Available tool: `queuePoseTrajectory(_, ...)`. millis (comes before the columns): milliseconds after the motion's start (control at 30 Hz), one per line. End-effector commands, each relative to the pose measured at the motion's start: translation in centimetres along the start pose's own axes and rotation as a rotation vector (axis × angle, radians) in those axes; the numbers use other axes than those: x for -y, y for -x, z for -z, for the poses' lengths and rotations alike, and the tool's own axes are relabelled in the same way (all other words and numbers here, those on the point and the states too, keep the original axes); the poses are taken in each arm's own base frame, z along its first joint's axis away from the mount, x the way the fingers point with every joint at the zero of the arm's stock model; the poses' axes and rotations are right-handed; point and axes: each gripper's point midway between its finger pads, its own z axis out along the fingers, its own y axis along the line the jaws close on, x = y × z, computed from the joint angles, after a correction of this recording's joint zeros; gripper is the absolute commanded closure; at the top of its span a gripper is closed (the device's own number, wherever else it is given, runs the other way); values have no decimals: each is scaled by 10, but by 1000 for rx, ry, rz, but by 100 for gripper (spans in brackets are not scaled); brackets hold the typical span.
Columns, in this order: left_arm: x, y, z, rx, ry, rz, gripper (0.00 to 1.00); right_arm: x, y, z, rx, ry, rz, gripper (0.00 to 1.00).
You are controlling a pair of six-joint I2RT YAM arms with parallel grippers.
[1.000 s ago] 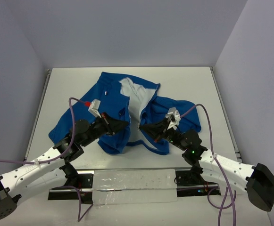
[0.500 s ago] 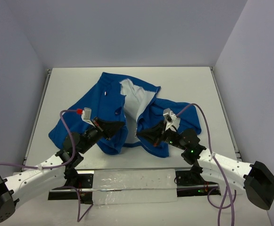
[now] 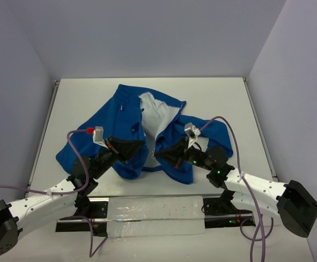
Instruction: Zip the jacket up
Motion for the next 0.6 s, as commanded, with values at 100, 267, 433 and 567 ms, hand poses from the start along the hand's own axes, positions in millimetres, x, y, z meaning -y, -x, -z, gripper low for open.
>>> queuePoseTrajectory(100, 33, 20, -1, 80, -137, -33, 100, -31, 47, -12, 128, 130, 52, 100)
queuePoseTrajectory(267, 35, 17, 1, 77, -148, -38, 100, -30, 52, -12, 148, 125, 50, 100)
queuePoseTrajectory(433, 36, 15, 2, 78, -150, -36, 100, -31, 57, -14, 166, 129, 47, 100)
queuePoseTrajectory(567, 38, 16, 1, 80, -156, -38, 100, -31, 60, -16, 171, 139, 45, 100)
